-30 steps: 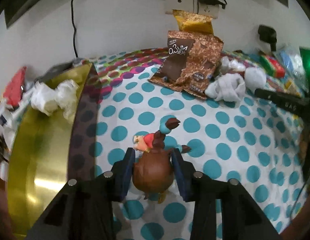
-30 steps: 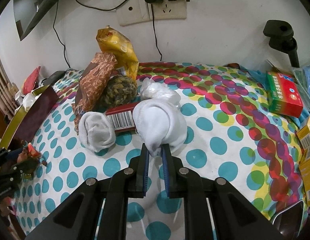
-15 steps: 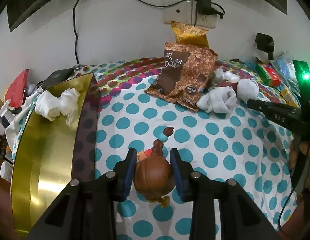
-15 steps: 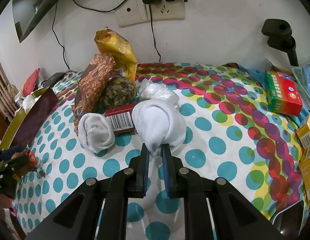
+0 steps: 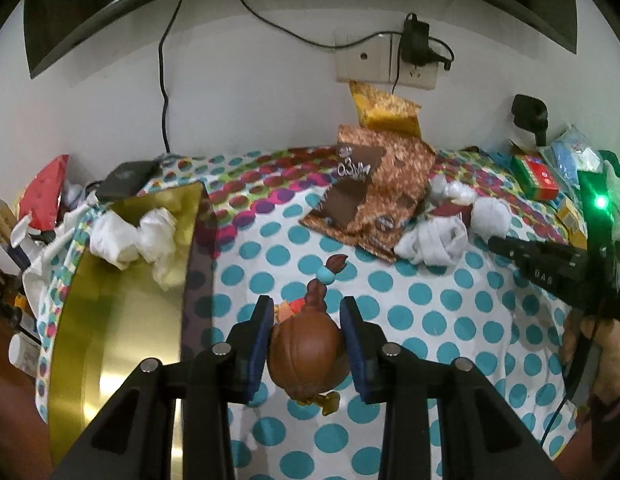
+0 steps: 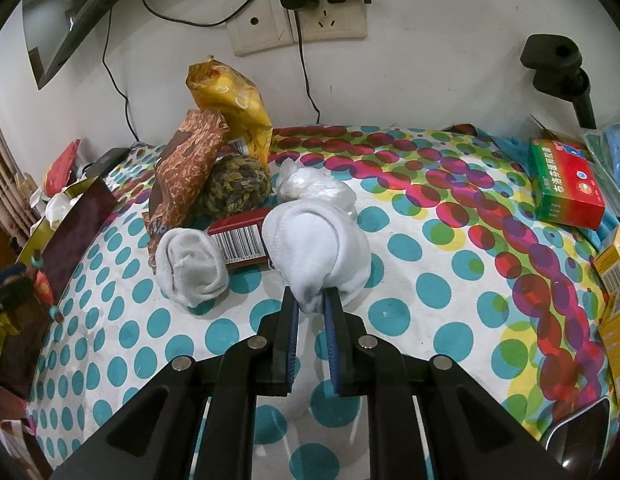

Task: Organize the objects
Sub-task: 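Carry the doll figurine with the left tool toward the gold tray, then lower the doll figurine into the gold tray and open the left tool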

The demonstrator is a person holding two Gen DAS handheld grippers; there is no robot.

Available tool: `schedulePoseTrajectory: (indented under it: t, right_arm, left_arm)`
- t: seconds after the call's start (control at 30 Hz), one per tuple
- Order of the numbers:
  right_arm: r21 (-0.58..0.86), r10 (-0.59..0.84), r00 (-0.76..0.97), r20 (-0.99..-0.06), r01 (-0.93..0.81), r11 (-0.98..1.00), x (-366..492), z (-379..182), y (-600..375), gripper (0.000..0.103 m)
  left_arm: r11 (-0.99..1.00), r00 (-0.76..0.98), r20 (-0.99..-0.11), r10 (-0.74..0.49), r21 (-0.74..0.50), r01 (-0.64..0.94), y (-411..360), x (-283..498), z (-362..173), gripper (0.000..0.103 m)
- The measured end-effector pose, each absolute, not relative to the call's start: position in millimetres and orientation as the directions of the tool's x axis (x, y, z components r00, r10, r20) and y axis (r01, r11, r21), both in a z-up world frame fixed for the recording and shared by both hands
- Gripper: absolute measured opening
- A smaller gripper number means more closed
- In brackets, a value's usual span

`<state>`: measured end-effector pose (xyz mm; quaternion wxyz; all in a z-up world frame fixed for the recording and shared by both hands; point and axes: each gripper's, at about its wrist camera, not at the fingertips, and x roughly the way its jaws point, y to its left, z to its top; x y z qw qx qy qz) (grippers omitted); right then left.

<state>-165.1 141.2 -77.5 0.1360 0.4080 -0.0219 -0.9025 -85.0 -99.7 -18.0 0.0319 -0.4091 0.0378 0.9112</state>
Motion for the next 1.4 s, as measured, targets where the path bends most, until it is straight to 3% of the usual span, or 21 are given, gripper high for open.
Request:
schedulePoseTrajectory:
  t: [0.5, 1.03, 1.4]
  right_arm:
    - [0.147, -0.260, -0.625, -0.736, 0.228, -0.963, -166, -78, 140, 0.014]
    - [0.112, -0.230, -0.613, -0.756, 0.226, -0.968, -169, -81, 135, 0.014]
    - [0.102, -0.221, -0.609, -0.762, 0.224, -0.969, -170, -81, 134, 0.015]
  left_arm:
    - [-0.992, -0.696, -0.708, -0.122, 0.065, 0.108, -192, -98, 24, 0.035]
    - [-0.975, -0.559, -0.810, -0.176, 0.064, 0.214, -266, -155, -40, 0.035]
    - [-0.974, -0.553, -0.810, -0.194, 0.091, 0.207, -268, -182, -50, 0.035]
